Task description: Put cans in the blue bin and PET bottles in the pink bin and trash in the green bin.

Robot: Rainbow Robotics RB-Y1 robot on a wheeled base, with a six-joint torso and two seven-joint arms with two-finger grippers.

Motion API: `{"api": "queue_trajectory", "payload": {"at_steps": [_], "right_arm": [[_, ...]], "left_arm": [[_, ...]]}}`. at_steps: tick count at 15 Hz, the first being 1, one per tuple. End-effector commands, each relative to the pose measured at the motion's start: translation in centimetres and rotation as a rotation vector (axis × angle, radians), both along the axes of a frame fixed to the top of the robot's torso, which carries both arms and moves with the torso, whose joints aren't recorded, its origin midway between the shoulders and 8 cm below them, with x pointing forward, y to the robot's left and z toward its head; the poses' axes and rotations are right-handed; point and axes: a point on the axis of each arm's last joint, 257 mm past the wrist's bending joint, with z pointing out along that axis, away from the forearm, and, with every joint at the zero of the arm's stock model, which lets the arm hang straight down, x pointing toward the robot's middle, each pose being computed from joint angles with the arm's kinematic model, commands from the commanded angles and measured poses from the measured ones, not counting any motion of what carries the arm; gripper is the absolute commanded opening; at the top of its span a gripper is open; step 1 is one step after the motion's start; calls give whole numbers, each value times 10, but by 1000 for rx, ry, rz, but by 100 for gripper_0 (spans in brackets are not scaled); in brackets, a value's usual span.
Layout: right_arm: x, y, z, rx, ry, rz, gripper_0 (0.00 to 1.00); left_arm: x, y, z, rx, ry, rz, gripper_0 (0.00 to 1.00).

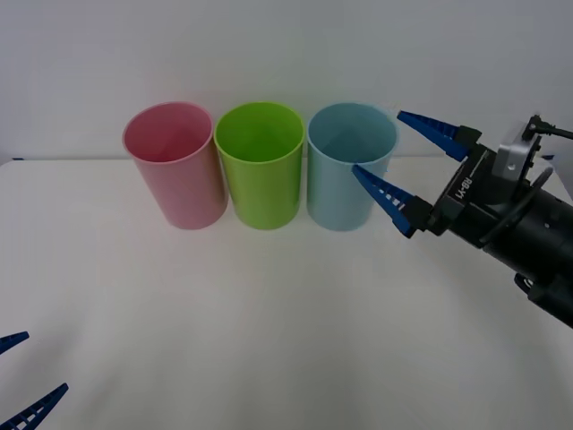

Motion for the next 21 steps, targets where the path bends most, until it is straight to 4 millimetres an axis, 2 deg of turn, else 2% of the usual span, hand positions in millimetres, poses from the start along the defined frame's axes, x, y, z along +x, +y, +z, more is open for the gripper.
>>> {"api": "queue_trajectory", "payload": {"at_steps": [1,4,6,12,15,21], "right_arm": [[-27,-13,-32,-67,41,31,100],[-52,-37,-72,-192,92,-24,100],[-69,-49,-92,-263,122,-70,100],[-103,-69,-144,-445,198,-134,100],[-117,-73,-157,-517,219,-147,100],[-123,-75,-162,-563,226,-141,100]], "left_arm": [[0,0,0,0,0,0,100],[0,0,0,0,0,0,100],[0,0,0,0,0,0,100],[0,0,0,0,0,0,100],[0,0,0,0,0,0,100],[0,0,0,0,0,0,100]]}}
